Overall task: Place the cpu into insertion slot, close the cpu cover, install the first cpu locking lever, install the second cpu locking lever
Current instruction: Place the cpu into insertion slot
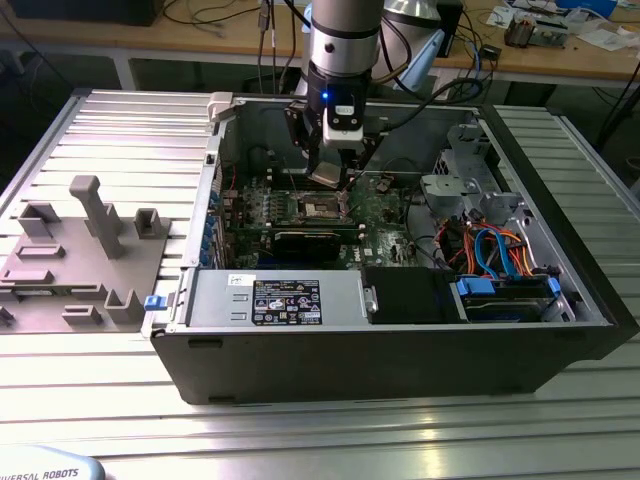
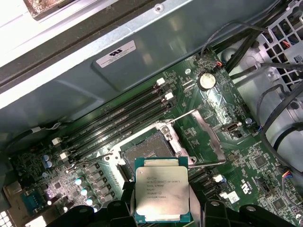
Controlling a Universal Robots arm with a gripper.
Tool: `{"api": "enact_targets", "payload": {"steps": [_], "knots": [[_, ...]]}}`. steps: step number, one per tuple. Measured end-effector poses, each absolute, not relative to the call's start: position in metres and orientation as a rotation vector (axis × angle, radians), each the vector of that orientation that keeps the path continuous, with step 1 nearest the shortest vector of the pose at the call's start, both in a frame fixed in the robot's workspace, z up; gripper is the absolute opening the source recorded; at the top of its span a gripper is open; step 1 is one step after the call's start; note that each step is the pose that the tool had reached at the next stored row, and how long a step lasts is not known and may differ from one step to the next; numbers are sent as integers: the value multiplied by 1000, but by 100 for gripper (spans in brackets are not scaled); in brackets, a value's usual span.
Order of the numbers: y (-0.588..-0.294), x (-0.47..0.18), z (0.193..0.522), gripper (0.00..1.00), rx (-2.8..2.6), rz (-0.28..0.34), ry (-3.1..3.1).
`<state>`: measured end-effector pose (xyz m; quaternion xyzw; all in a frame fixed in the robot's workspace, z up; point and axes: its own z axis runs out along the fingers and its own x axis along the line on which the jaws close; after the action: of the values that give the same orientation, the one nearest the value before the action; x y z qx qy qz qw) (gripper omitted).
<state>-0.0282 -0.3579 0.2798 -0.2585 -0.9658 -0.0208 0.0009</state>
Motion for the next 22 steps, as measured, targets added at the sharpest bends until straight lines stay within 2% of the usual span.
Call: {"api": "enact_targets", "payload": {"steps": [22], "knots": [[-358,-28,280,54,-852,-64,-3022]]}}
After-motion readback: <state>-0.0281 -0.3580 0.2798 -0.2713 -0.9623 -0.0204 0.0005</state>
